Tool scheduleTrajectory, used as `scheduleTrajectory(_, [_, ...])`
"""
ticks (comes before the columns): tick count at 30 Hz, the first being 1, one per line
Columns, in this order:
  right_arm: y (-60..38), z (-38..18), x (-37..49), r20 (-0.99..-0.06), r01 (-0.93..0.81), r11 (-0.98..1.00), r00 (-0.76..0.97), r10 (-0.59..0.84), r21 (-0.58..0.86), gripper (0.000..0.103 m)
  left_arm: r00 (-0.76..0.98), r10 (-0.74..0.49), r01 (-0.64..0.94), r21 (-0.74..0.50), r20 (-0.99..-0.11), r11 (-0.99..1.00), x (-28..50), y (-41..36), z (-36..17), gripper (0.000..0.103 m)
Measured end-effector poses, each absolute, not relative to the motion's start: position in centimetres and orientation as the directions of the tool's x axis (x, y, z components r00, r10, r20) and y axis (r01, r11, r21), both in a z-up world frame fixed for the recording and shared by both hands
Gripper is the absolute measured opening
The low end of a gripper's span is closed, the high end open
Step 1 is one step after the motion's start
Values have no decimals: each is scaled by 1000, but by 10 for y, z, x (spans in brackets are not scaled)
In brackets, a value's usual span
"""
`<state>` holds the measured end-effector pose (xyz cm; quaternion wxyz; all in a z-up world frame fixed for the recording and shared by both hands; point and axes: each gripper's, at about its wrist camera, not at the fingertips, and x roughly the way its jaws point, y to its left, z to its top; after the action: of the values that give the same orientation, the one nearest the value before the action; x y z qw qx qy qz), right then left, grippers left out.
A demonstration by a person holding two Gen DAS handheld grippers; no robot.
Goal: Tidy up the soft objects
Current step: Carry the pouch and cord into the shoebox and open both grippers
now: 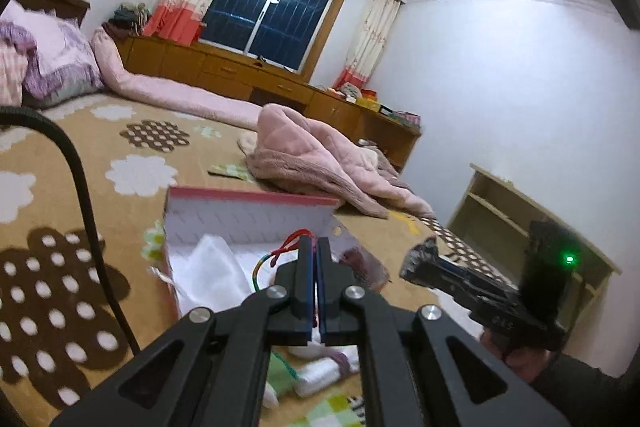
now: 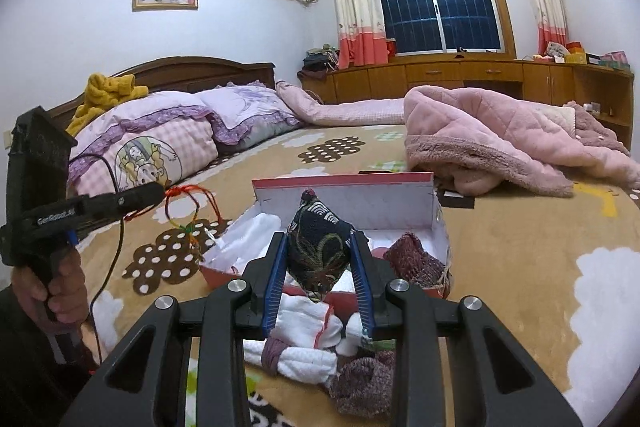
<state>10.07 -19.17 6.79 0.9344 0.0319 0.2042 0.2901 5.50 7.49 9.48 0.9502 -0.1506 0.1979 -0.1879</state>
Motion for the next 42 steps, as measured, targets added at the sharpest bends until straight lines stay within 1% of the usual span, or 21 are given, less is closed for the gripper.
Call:
scheduleTrajectory(6, [-186,71,105,-332,-518,839,771,543,169,32,856,-398,279,-355,-329,893,82,77,93,1])
scheduleTrajectory(12, [-175,65,129,-373,-511,848,767,523,139,32,854,-363,244,-331,-373,912,105,77,75,1])
scheduleTrajectory(15, [-169,56,144,-422,-498,856,752,507,140,32,855,-338,222,-313,-393,923,116,76,63,1])
scheduleTrajectory(22, [-148,29,174,-559,-493,864,689,461,105,32,823,-279,159,-269,-495,950,136,72,27,1])
scheduleTrajectory(28, [-138,6,189,-652,-465,882,647,396,73,32,758,-204,58,-247,-619,967,160,73,-8,1])
scheduleTrajectory(34, [-137,3,191,-668,-465,882,635,388,70,32,757,-210,65,-249,-618,966,160,72,-12,1])
scheduleTrajectory(42, [-134,3,192,-667,-464,884,640,381,59,32,761,-224,71,-265,-609,962,158,75,-11,1])
